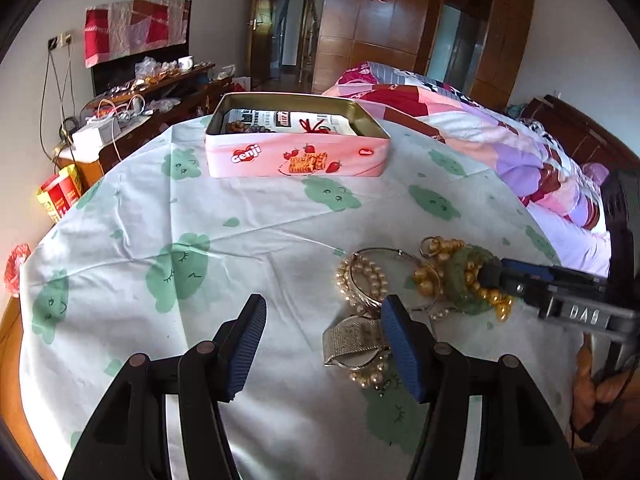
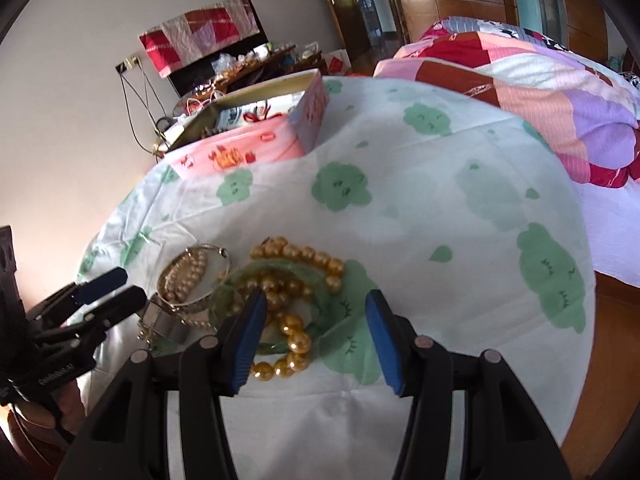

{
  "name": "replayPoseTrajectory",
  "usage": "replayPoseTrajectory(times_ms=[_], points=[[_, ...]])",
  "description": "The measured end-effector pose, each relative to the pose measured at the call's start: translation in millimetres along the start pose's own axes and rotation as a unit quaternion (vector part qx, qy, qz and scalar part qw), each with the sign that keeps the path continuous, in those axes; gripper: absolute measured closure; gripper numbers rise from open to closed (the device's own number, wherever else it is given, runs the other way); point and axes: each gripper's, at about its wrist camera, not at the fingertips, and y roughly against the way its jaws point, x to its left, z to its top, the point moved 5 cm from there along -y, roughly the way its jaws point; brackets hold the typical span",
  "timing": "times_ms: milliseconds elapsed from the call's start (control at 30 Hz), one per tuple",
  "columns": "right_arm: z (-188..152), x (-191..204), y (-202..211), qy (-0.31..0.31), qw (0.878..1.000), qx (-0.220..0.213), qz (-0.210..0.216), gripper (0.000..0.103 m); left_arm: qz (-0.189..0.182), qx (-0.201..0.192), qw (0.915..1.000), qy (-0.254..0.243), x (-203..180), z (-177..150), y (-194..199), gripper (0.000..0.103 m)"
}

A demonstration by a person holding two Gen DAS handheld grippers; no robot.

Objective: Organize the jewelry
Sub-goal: 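Move both tools back over the remaining jewelry, then grasp the metal watch with the left tool while the right tool grasps the green jade bangle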

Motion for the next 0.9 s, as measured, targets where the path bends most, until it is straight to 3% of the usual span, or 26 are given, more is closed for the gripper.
replayPoseTrajectory(times_ms=[67, 100, 200, 400, 433, 533, 700, 900], points=[[-0.7, 5.5, -0.2, 0.016, 1.0, 0.0, 0.001, 0.065, -0.002, -0.001, 1.0, 0.005, 0.3, 1.4, 0.6, 0.043], [-1.7, 10.5, 0.2, 0.027, 1.0, 0.003, 0.008, 0.082, -0.001, -0.002, 1.0, 0.004, -0.1, 2.0, 1.2, 0.043], [-3.3, 18.0, 4.2, 0.044, 0.999, -0.005, 0.004, 0.082, -0.001, -0.007, 1.0, -0.004, -2.3, 2.4, 5.0, 0.043], [7.5, 20.6, 32.8, 0.024, 0.997, -0.045, 0.054, 0.082, -0.045, -0.008, 0.9985, -0.029, -11.0, -0.5, 15.6, 0.043], [9.1, 20.1, 36.8, 0.022, 0.997, -0.05, 0.058, 0.091, -0.053, -0.006, 0.998, -0.035, -13.7, -2.3, 17.2, 0.043], [14.8, 21.3, 44.4, 0.009, 0.995, -0.062, 0.077, 0.091, -0.069, -0.003, 0.9959, -0.059, -24.8, -7.6, 20.9, 0.043], [18.9, 18.3, 41.1, -0.004, 0.995, -0.064, 0.078, 0.091, -0.033, 0.005, 0.9943, -0.102, -34.3, -13.8, 8.8, 0.043], [24.0, 18.8, 57.0, -0.019, 0.988, -0.082, 0.133, 0.091, -0.024, 0.027, 0.9939, -0.104, -27.2, -18.3, -4.5, 0.043]])
